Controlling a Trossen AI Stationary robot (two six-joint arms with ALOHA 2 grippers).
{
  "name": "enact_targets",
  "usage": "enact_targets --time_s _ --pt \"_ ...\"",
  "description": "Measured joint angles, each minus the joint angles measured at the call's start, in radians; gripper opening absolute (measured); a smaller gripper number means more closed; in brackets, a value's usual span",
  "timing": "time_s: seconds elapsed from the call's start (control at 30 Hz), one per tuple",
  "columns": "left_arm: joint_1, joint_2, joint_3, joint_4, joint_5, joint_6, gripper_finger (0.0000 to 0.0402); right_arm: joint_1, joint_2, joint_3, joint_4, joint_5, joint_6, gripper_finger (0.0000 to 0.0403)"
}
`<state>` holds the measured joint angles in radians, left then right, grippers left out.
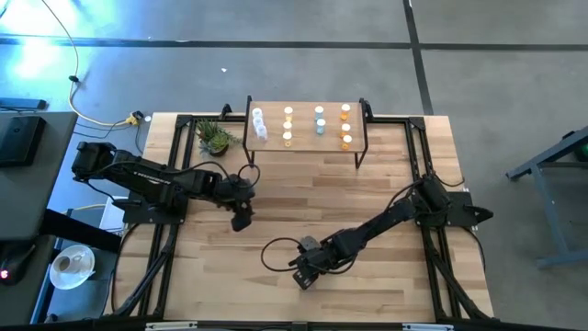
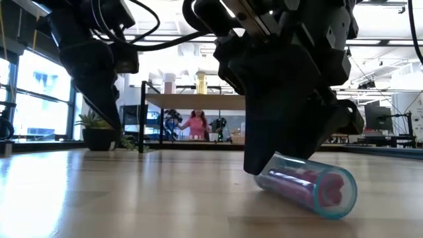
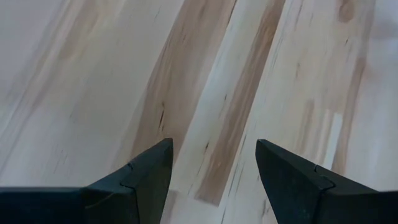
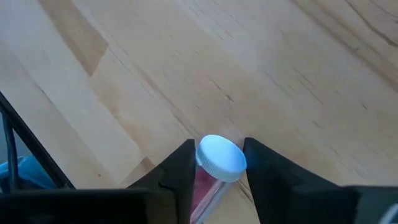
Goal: Pick and place medicine bottles onto shelf by color
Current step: Put the blue pill bottle aligned with the other blue pill bottles on the shelf
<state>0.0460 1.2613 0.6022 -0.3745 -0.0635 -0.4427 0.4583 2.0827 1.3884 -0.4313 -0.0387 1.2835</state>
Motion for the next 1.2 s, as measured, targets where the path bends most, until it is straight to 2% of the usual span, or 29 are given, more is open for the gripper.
enact_targets --time_s 0.27,0.43,0.6,0.87,1.07,1.2 --pt "-0.001 0.0 0.0 -0.029 0.042 0.048 0.022 0.0 0.0 0.0 0.001 -0.001 -0.001 0.0106" --pt "-0.014 -0.022 0.0 -0.028 0.041 0.065 0.022 0.007 0.009 0.046 -0.024 0.013 -0.035 0.0105" --pt "-0.095 -0.068 0.0 -0.027 0.006 0.068 0.022 0.023 0.006 0.152 -0.114 0.107 -0.107 0.0105" --pt "-0.288 -0.168 0.0 -0.022 -0.13 0.026 0.022 0.027 0.005 0.332 -0.335 0.3 -0.244 0.0104" --pt "-0.366 -0.232 -0.009 -0.009 -0.134 0.016 0.022 0.02 0.005 0.448 -0.456 0.409 -0.338 0.0104" --pt "-0.387 -0.303 -0.089 0.048 -0.12 -0.007 0.022 0.008 0.005 0.53 -0.555 0.464 -0.384 0.0104"
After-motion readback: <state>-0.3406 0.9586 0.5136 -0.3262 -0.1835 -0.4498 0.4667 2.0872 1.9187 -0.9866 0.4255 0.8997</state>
